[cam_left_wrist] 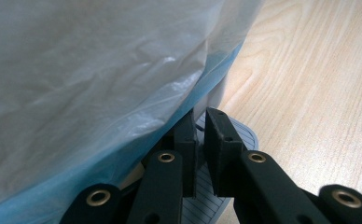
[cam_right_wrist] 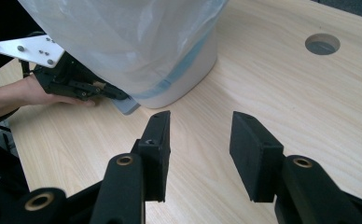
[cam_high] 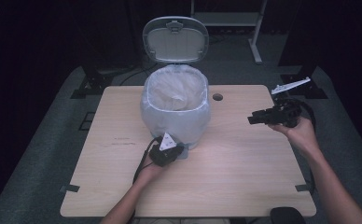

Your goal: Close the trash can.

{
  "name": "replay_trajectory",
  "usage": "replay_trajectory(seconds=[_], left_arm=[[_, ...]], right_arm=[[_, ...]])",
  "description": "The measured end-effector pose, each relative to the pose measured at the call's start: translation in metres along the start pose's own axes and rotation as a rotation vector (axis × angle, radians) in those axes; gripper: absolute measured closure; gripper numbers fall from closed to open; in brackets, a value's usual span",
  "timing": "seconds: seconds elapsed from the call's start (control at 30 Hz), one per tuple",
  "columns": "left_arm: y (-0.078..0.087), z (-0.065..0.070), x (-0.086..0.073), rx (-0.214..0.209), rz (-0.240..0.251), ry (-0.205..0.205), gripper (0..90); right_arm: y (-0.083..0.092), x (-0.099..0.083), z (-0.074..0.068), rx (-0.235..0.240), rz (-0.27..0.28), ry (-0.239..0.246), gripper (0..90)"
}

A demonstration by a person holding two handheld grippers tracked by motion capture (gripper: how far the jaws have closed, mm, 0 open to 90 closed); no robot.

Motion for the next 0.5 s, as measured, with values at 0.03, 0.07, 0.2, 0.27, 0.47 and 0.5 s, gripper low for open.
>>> replay_trajectory(seconds=[0.03, 0.07, 0.2, 0.27, 0.47, 0.5], left_arm=[[0.0, 0.0, 0.0, 0.0, -0.002, -0.001, 83.5], [0.0, 0.0, 0.0, 0.0, -0.001, -0.001, 83.4], [0.001, -0.001, 0.0, 0.005, -0.003, -0.011, 83.4], [0.0, -0.001, 0.0, 0.005, -0.001, -0.009, 83.4], [0.0, -0.001, 0.0, 0.005, -0.001, -0.009, 83.4], [0.0, -0.001, 0.0, 0.004, 0.0, -0.009, 83.4]], right_arm=[[0.0, -0.002, 0.001, -0.004, 0.0, -0.001, 57.0], [-0.001, -0.004, 0.001, -0.004, 0.002, -0.004, 57.0], [-0.003, -0.012, 0.002, -0.004, 0.007, -0.01, 57.0], [-0.004, -0.017, 0.003, -0.003, 0.006, -0.018, 57.0], [-0.008, -0.027, 0.006, -0.001, 0.005, -0.036, 57.0], [-0.008, -0.028, 0.006, 0.0, 0.004, -0.038, 57.0]])
Point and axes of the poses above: each handheld gripper's, and its own axes: y roughly backward along the jaws, x roughly out of its top, z roughly to its right, the point moved 9 cm from there along -y, roughly forward along the jaws, and after that the axes turned 15 degrees about -x, right-handed, at the moved point
